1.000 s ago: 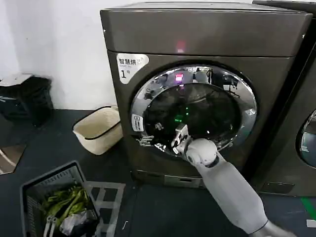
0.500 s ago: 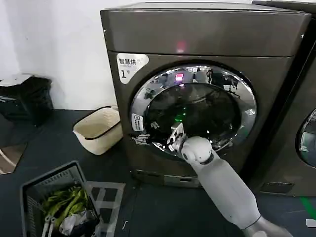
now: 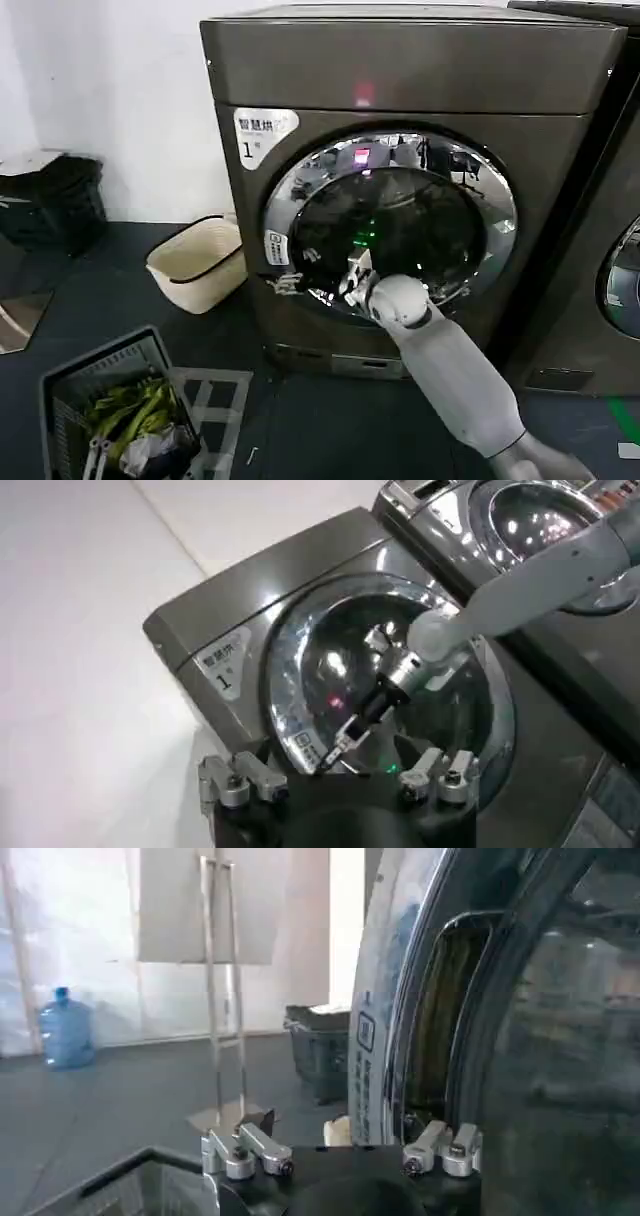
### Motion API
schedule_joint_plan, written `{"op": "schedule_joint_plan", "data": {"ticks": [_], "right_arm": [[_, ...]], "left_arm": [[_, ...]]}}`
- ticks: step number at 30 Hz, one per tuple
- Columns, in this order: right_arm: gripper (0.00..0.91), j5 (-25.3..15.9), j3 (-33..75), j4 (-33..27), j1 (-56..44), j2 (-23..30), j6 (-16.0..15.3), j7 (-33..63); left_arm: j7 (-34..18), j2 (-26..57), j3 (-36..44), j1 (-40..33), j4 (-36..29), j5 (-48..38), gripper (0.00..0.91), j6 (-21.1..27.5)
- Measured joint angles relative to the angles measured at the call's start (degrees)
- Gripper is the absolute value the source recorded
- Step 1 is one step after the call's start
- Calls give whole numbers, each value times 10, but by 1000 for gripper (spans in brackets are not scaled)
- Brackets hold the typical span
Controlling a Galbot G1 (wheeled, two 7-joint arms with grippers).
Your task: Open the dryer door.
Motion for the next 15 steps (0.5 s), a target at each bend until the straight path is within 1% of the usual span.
{"op": "schedule_joint_plan", "data": {"ticks": [11, 15], "right_arm": [[907, 1, 4, 19, -7, -21, -14, -88], [907, 5, 5, 33, -14, -34, -15, -110]], "left_arm": [[-2, 3, 1, -1, 1, -5, 907, 0], [-6, 7, -1, -7, 9, -5, 907, 0]]}}
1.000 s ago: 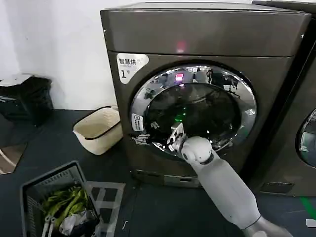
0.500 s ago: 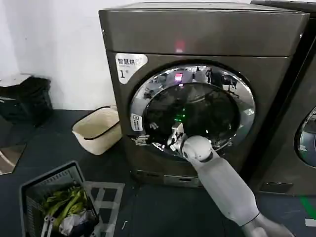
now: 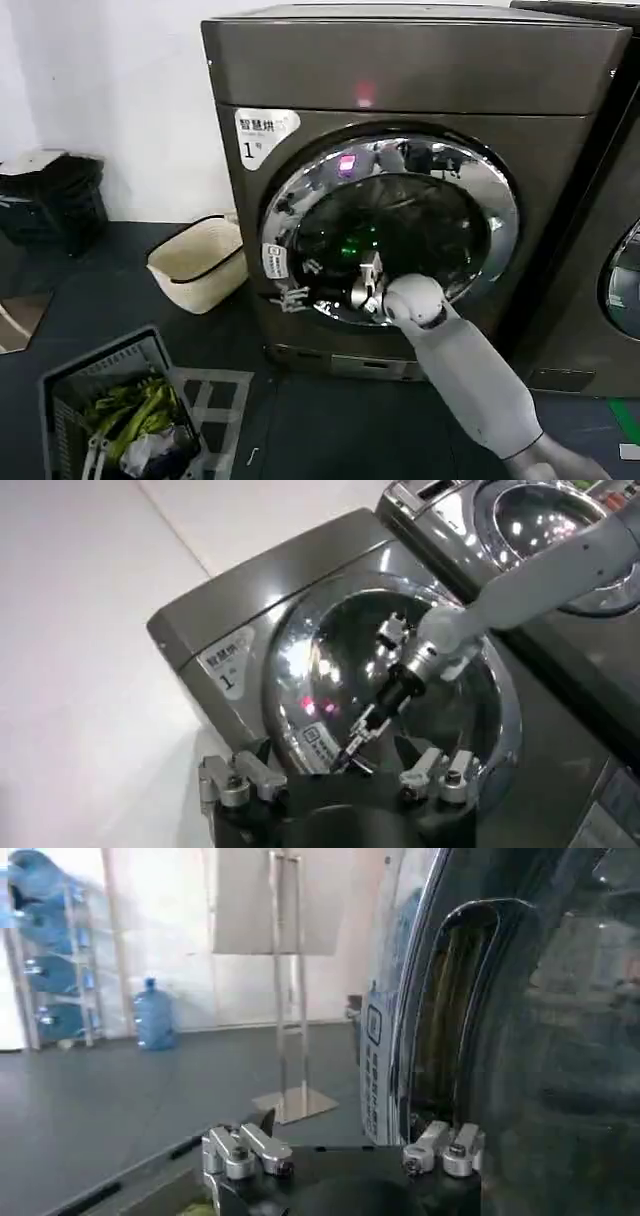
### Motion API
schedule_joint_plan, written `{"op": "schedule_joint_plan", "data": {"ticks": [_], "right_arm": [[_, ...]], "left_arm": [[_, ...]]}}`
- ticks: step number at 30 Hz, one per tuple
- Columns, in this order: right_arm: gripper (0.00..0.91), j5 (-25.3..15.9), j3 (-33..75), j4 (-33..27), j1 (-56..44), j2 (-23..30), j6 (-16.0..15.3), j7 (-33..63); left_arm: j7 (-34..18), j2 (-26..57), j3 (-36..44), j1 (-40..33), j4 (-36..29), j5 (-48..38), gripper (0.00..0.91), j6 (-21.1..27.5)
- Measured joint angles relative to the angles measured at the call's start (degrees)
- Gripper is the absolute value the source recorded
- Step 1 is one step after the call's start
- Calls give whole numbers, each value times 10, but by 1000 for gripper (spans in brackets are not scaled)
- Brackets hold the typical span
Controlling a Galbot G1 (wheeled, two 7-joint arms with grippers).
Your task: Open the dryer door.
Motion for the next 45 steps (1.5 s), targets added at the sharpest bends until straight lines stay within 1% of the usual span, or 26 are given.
{"op": "schedule_joint_plan", "data": {"ticks": [4, 6, 12, 17, 23, 32, 37, 41, 45], "right_arm": [[907, 11, 0, 18, -9, -15, -1, -8], [907, 14, 0, 28, -13, -22, -2, -9], [907, 22, 3, 57, -27, -39, -6, -19], [907, 33, 9, 82, -41, -54, -15, -44], [907, 52, 18, 112, -56, -72, -22, -68], [907, 56, 35, 151, -81, -103, -20, -119], [907, 75, 45, 174, -98, -123, -29, -141], [907, 77, 51, 190, -107, -137, -30, -157], [907, 90, 57, 210, -117, -157, -30, -165]], "left_arm": [[-18, 8, -12, -11, 9, 3, 907, 0], [-26, 16, -20, -19, 16, -8, 907, 0], [-27, 45, -43, -45, 35, -41, 907, 0], [-28, 69, -50, -66, 48, -62, 907, 1], [-38, 104, -51, -98, 66, -73, 907, 33], [-53, 166, -32, -156, 95, -76, 907, 76], [-58, 193, -14, -184, 113, -73, 907, 85], [-67, 211, 8, -208, 131, -67, 907, 90], [-74, 227, 37, -235, 147, -65, 907, 98]]}}
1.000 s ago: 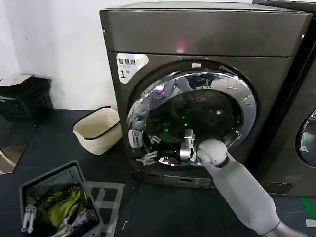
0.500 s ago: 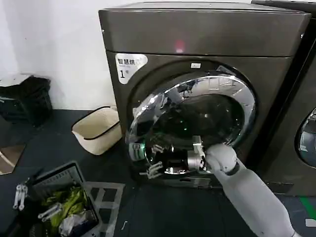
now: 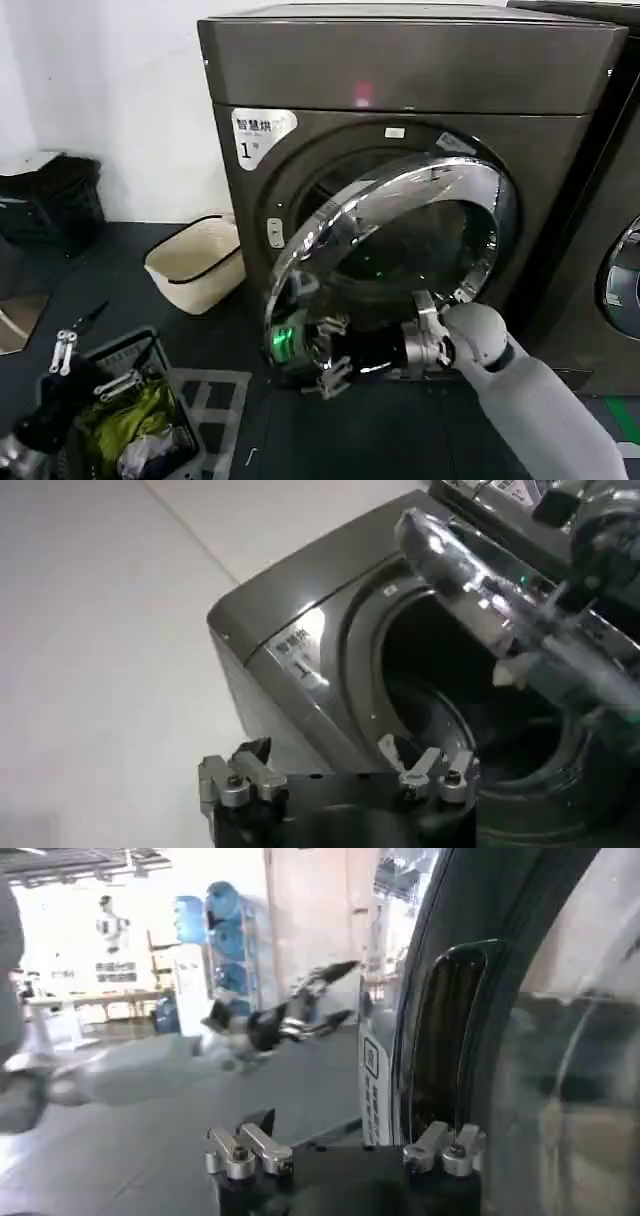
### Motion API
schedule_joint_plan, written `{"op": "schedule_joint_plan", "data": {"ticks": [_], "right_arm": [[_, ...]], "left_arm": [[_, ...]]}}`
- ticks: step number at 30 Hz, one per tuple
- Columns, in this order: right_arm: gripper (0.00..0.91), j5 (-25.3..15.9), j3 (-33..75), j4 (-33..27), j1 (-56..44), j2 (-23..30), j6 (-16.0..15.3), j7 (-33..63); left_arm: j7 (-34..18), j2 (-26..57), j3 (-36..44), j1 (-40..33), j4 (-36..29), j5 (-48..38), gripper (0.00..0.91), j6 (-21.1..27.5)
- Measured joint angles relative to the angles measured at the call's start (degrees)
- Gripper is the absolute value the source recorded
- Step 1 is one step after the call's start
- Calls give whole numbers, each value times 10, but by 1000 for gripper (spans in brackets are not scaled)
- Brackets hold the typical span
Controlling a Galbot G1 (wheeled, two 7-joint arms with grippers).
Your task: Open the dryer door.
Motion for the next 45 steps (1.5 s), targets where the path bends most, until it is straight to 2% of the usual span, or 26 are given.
{"op": "schedule_joint_plan", "data": {"ticks": [6, 25, 38, 45], "right_arm": [[907, 28, 11, 27, -12, -23, 0, -17], [907, 63, 89, 84, -87, -92, -8, -57], [907, 81, 204, 71, -157, -133, -3, -54], [907, 77, 310, 68, -239, -153, 3, -49]], "left_arm": [[1, 28, 55, -47, 26, 19, 907, 12], [6, 81, 235, -216, 71, 13, 907, 30], [21, 67, 371, -299, 77, 14, 907, 31], [27, 54, 423, -329, 78, 13, 907, 26]]}}
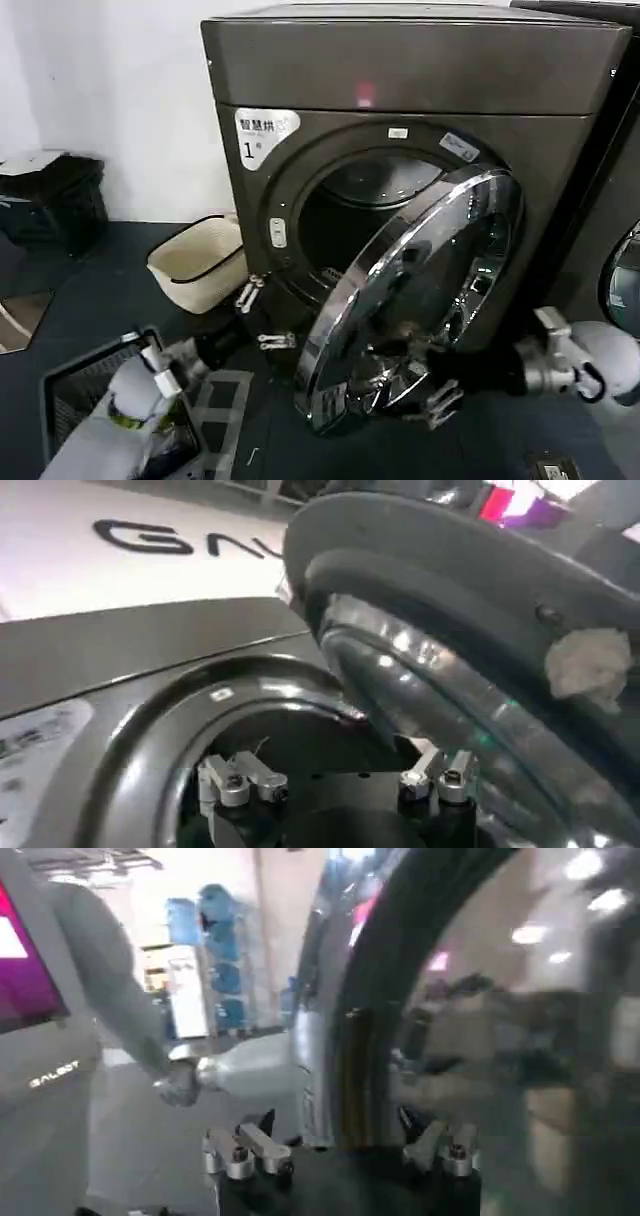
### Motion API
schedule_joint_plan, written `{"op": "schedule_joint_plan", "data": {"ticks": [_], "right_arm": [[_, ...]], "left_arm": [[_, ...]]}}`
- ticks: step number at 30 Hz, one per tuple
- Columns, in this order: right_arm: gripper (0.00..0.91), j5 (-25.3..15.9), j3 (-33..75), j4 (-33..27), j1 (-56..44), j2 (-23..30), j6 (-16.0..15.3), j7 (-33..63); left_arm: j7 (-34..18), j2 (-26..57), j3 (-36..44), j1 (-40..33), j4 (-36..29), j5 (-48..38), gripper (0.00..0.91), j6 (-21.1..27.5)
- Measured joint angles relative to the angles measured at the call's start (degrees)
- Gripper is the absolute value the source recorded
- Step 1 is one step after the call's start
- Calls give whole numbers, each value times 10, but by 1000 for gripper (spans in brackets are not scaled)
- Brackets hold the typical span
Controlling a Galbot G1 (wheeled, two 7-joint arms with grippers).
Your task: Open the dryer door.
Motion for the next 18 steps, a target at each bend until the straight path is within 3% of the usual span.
{"op": "schedule_joint_plan", "data": {"ticks": [8, 18], "right_arm": [[907, 0, 158, 21, -139, 16, -6, 32], [907, -6, 348, 30, -302, 83, -12, 105]], "left_arm": [[0, -12, 48, -14, -7, 11, 907, -11], [-48, -24, 102, -28, -10, 57, 907, -22]]}}
